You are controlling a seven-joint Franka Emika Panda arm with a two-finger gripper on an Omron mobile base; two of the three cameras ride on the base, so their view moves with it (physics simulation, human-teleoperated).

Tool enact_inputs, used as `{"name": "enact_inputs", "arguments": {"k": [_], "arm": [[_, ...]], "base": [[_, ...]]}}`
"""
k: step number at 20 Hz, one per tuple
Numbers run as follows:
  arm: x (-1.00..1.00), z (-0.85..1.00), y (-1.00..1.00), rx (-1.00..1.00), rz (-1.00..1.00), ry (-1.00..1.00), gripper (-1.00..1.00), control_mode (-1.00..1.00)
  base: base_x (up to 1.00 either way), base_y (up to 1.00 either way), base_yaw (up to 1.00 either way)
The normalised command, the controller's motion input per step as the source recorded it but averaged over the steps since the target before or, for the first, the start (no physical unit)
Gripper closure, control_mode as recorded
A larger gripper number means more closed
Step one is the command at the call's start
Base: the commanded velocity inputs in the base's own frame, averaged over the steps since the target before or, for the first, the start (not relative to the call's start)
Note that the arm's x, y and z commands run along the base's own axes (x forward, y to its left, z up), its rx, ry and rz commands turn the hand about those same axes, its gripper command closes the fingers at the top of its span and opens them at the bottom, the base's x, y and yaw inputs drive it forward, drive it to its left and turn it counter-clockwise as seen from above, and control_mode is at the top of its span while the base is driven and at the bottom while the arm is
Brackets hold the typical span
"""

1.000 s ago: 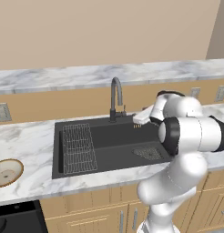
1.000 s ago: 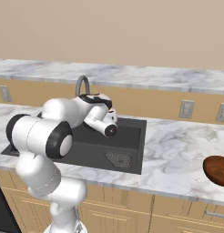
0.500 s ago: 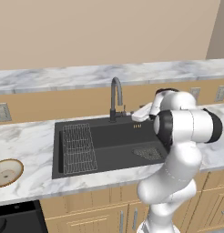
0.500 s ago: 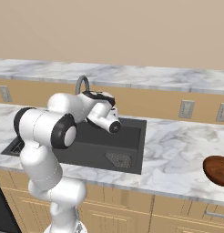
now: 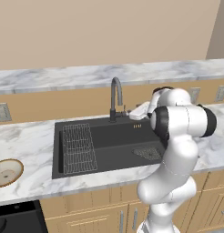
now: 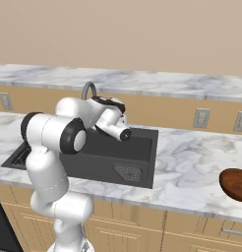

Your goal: Rinse each bowl for a few seconds and place them down in the sink or on the counter.

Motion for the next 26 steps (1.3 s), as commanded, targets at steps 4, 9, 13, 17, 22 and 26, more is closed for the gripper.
{"name": "enact_inputs", "arguments": {"k": [4,9,13,17,22,26], "arm": [[0.26,-0.07,0.06,0.01,0.01,0.00,-1.00,-1.00],[0.29,-0.09,0.02,0.02,0.01,0.00,-1.00,-1.00],[0.29,-0.14,0.00,0.01,0.00,0.00,-1.00,-1.00],[0.28,-0.20,0.00,0.00,0.00,0.01,-1.00,-1.00],[0.29,-0.16,0.00,0.00,0.01,0.01,-1.00,-1.00],[0.29,-0.08,0.00,0.00,0.01,0.00,-1.00,-1.00]], "base": [[0.00,0.00,0.00],[0.00,0.00,0.00],[0.00,0.00,0.00],[0.00,0.00,0.00],[0.00,0.00,0.00],[0.00,0.00,0.00]]}}
